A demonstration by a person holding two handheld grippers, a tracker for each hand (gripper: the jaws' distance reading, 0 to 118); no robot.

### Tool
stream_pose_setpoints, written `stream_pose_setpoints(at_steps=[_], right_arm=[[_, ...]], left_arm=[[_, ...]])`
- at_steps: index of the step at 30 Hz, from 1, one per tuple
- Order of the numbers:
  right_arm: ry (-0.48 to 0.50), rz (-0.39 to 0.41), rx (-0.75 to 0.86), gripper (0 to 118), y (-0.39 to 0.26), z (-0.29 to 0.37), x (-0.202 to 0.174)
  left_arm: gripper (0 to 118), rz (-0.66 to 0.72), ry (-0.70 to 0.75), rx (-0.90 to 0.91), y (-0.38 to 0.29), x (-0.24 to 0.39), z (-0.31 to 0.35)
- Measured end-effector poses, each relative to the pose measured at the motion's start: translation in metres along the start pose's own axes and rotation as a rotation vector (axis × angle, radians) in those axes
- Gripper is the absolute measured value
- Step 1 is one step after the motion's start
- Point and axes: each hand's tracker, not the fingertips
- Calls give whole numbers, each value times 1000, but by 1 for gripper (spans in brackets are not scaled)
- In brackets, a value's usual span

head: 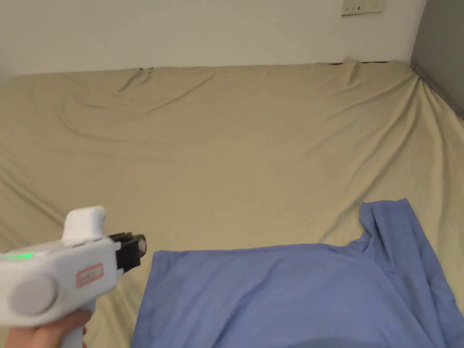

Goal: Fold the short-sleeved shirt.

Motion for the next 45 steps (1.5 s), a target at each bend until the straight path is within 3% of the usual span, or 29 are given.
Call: stream_pose_setpoints(at_steps=[3,4,5,6,7,11,14,15,17,18,21,22,26,32,35,37,38,40,43,45], right_arm=[[-28,-16,-13,9,5,-17,6],[-33,-21,-24,9,6,-22,8],[-41,-24,-33,9,6,-27,9],[-47,-26,-46,9,6,-31,11],[-54,-28,-60,9,4,-35,12],[-100,-34,-104,9,0,-49,19],[-122,-86,-151,9,-1,-66,28],[-124,-100,-164,9,0,-72,30],[-127,-111,-172,11,3,-84,30],[-128,-109,-175,20,6,-91,29],[-134,-71,-213,107,13,-119,33],[-131,-65,-210,118,18,-133,35],[-143,18,-258,118,38,-195,37],[-254,70,-542,118,34,-313,76],[-301,56,-665,96,22,-337,79],[-288,85,-608,90,26,-326,70],[-265,113,-602,75,27,-323,66],[-250,198,-577,19,26,-311,53],[-227,250,-566,7,29,-301,41],[-184,215,-524,7,37,-289,40]], left_arm=[[0,-61,88,-170,28,-11,-82],[5,-58,129,-238,30,-15,-107],[30,-33,161,-284,30,-21,-128],[72,6,202,-342,29,-29,-151],[104,65,238,-426,25,-36,-170],[100,194,172,-446,-1,-45,-195],[87,36,239,-416,-8,-41,-197],[76,6,285,-419,-7,-38,-197],[20,-6,251,-376,-7,-15,-176],[13,-19,259,-365,-6,-10,-175],[6,-73,252,-357,-5,-7,-169],[6,-78,239,-340,-4,-6,-162],[6,-55,185,-294,2,4,-133],[6,-34,136,-279,1,13,-107],[6,-43,137,-280,-4,17,-103],[6,-39,136,-265,-8,13,-101],[6,-37,134,-264,-9,14,-101],[6,-31,131,-269,-10,14,-102],[6,-34,136,-277,-14,17,-102],[6,-28,134,-274,-13,13,-98]])
